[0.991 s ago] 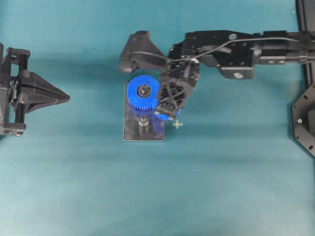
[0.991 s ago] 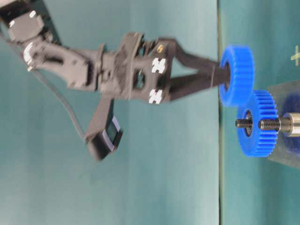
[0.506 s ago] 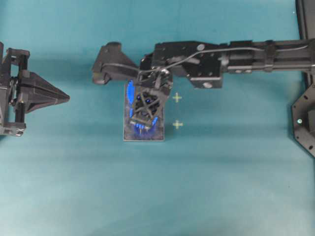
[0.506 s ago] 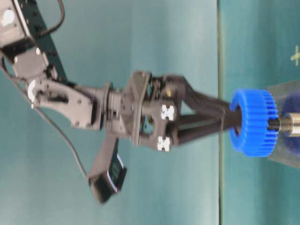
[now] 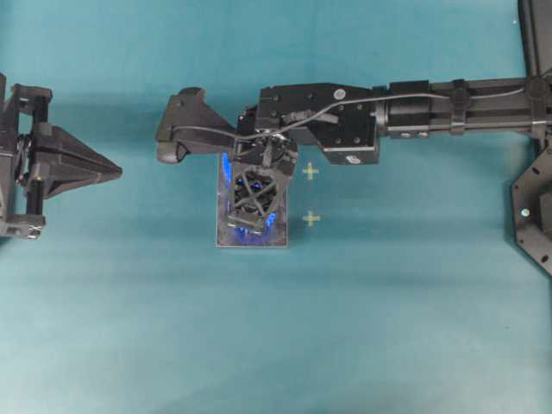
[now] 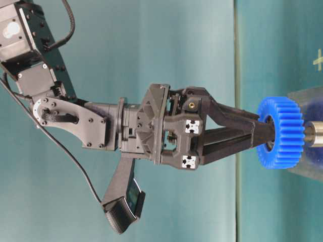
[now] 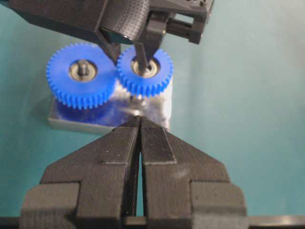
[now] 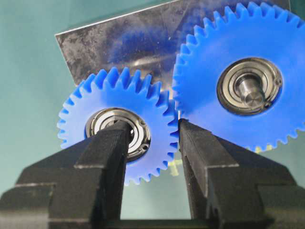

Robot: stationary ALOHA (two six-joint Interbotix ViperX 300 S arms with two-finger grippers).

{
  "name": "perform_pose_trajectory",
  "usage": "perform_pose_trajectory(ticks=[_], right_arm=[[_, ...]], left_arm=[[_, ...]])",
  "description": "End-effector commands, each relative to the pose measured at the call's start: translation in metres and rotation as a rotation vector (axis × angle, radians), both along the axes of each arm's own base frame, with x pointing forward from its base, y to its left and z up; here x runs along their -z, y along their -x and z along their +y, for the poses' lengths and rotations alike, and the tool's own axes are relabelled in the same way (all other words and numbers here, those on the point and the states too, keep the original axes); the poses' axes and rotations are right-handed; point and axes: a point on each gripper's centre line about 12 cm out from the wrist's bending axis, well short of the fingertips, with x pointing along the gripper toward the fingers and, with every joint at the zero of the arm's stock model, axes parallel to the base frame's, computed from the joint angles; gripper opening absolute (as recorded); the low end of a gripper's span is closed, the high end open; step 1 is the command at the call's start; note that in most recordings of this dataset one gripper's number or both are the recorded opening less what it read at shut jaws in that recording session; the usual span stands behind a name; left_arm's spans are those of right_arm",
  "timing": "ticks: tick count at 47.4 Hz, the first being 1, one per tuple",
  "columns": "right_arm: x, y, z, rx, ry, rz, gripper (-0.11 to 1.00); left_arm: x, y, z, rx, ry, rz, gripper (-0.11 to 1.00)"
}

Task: Fit the small gear onto the shaft.

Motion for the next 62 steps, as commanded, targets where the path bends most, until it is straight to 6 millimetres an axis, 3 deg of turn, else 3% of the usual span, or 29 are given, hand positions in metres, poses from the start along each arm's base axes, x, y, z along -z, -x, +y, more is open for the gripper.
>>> perform_pose_trajectory(ticks=[1,23,25,31,37,41,47,57,62], right_arm=[[-0.017,-0.003,0.004,-0.019,0.004,-0.046,0.36],[-0.017,-0.004,0.0,-0.012,0.003,-0.049,0.37],[-0.019,-0.005,0.0,-0.015,0.005,-0.057,0.4],[-0.021,-0.005,0.0,-0.012,0.005,-0.055,0.65],[-0.025,-0.005,0.0,-0.016,0.005,-0.058,0.66],[-0.038,-0.008,-0.001,-0.018,0.011,-0.104,0.64],[-0.047,-0.012,-0.005,-0.023,0.024,-0.135,0.51],[-0.037,-0.012,-0.005,-0.066,0.023,-0.107,0.07],[-0.032,-0.012,-0.005,-0.067,0.017,-0.087,-0.02]], left_arm=[[-0.012,-0.003,0.0,-0.001,-0.002,-0.034,0.0],[-0.011,-0.003,-0.001,-0.009,0.032,-0.033,0.0],[-0.012,-0.003,-0.001,-0.01,0.034,-0.036,0.0],[-0.013,-0.003,-0.002,-0.006,0.032,-0.037,0.0],[-0.012,-0.004,-0.004,0.004,0.03,-0.036,0.0],[-0.012,-0.004,-0.005,0.007,0.031,-0.035,0.0],[-0.012,-0.004,-0.004,0.005,0.031,-0.036,0.0],[-0.014,-0.004,-0.004,0.006,0.031,-0.051,0.0],[-0.014,-0.004,-0.005,0.008,0.031,-0.054,0.0]])
